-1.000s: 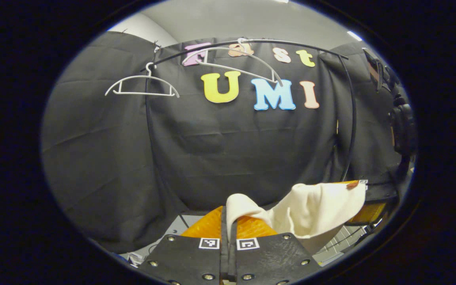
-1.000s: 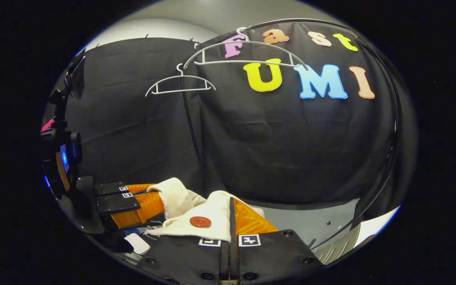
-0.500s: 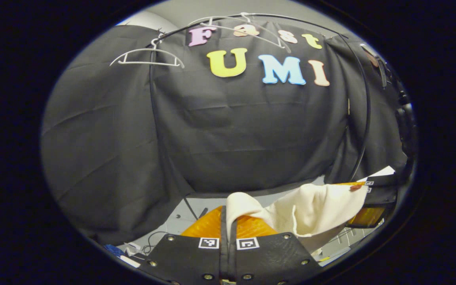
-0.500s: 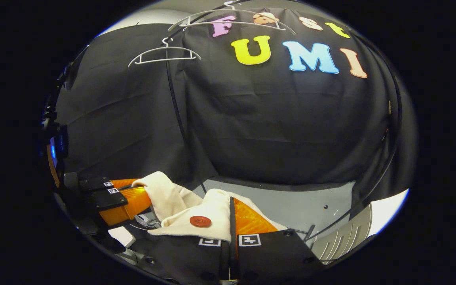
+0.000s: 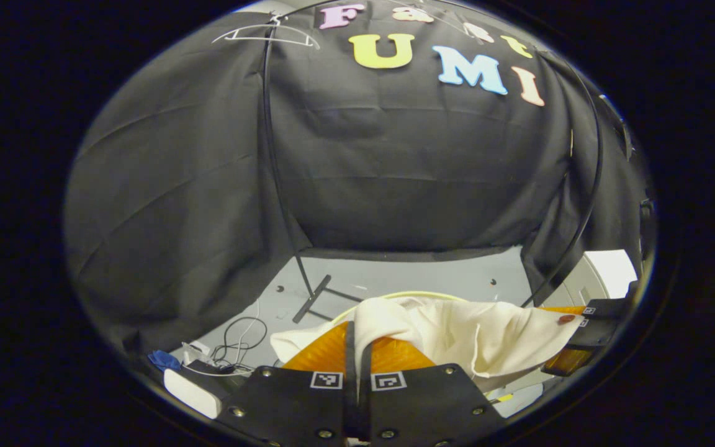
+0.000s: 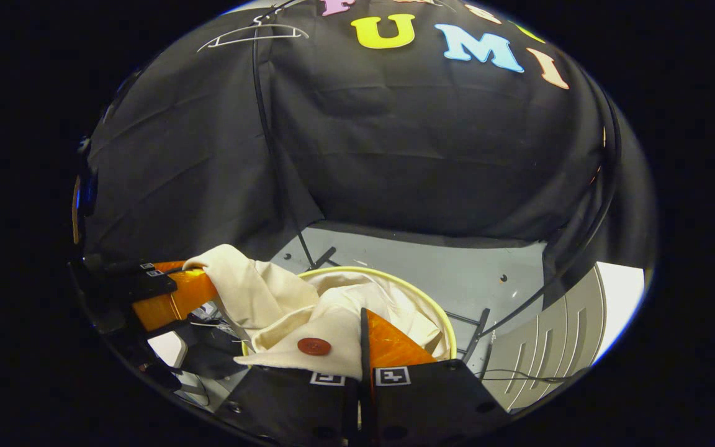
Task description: Grasp the clothes on the hanger with both hands and then place them into the laundry hamper below.
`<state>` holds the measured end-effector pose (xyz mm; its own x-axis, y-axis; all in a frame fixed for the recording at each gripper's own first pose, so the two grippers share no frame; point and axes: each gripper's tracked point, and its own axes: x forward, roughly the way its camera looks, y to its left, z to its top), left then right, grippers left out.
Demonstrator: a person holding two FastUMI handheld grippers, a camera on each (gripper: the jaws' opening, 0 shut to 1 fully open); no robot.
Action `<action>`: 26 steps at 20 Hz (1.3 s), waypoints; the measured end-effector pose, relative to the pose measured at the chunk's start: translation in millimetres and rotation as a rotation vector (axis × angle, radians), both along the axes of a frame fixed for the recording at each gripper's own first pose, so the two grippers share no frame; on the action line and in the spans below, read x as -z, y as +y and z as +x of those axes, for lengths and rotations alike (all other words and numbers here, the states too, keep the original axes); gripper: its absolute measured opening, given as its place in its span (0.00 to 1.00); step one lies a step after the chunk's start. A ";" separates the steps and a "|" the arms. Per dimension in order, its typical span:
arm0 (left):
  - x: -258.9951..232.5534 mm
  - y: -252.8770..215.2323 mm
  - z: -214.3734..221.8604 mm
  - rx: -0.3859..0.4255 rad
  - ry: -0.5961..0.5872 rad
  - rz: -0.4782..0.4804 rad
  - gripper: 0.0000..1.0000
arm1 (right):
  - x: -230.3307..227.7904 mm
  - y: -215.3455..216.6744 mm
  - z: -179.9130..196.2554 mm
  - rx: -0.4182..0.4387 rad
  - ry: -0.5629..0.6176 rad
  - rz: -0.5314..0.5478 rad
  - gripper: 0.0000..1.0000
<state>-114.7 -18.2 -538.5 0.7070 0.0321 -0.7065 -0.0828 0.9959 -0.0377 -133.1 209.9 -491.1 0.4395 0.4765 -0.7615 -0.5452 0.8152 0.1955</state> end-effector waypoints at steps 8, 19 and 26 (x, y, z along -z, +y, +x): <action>-17.2 22.5 7.1 0.025 -0.055 0.041 0.98 | -39.4 -5.0 24.6 0.060 -0.090 0.014 0.93; -297.0 45.7 80.0 0.125 -0.453 0.063 0.97 | -290.8 -55.4 104.7 0.251 -0.520 0.119 0.96; -416.8 51.4 79.5 0.181 -0.597 0.024 0.99 | -399.3 -81.1 109.9 0.369 -0.695 0.153 0.99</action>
<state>-35.2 33.2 -121.7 0.9755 -0.1138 -0.1881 0.1154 0.9933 -0.0025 -23.2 128.8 -91.8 0.9386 0.2854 -0.1937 -0.2841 0.9582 0.0349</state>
